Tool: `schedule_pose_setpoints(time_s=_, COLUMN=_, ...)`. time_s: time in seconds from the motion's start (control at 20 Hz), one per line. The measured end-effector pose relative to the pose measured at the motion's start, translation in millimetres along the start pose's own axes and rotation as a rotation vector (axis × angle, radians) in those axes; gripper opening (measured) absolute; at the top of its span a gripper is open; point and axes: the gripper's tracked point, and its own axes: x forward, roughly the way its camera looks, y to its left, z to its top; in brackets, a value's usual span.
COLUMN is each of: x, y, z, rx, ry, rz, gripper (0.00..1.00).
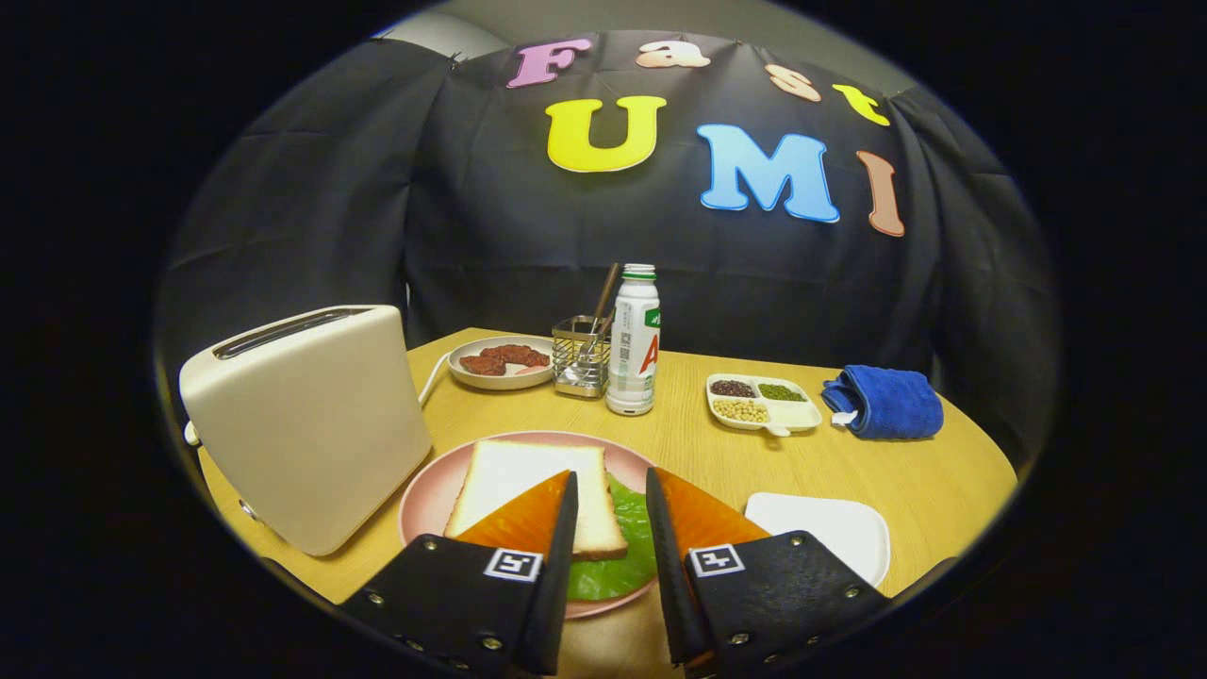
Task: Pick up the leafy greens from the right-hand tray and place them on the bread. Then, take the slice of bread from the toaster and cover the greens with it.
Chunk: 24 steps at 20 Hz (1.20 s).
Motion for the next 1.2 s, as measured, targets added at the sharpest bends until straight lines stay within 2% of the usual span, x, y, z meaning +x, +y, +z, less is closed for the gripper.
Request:
schedule_pose_setpoints(time_s=0.1, x=-8, y=-10, z=11, rx=0.010, ry=-0.045, rz=-0.005, gripper=0.47)
schedule_pose_setpoints(time_s=0.3, x=-37, y=-56, z=36, rx=-0.017, ry=-0.147, rz=-0.065, gripper=0.47)
schedule_pose_setpoints(time_s=0.55, x=-72, y=-124, z=55, rx=0.017, ry=-0.255, rz=-0.122, gripper=0.47)
schedule_pose_setpoints(time_s=0.7, x=-87, y=-168, z=63, rx=-0.005, ry=-0.329, rz=-0.126, gripper=0.48)
schedule_pose_setpoints(time_s=0.9, x=-101, y=-222, z=62, rx=0.034, ry=-0.361, rz=-0.114, gripper=0.48)
schedule_pose_setpoints(time_s=0.95, x=-104, y=-237, z=66, rx=0.016, ry=-0.397, rz=-0.126, gripper=0.48)
schedule_pose_setpoints(time_s=1.1, x=-104, y=-282, z=72, rx=-0.160, ry=-0.483, rz=-0.162, gripper=0.48)
schedule_pose_setpoints(time_s=1.15, x=-103, y=-295, z=66, rx=-0.172, ry=-0.467, rz=-0.161, gripper=0.48)
schedule_pose_setpoints(time_s=1.2, x=-103, y=-302, z=58, rx=-0.132, ry=-0.445, rz=-0.142, gripper=0.48)
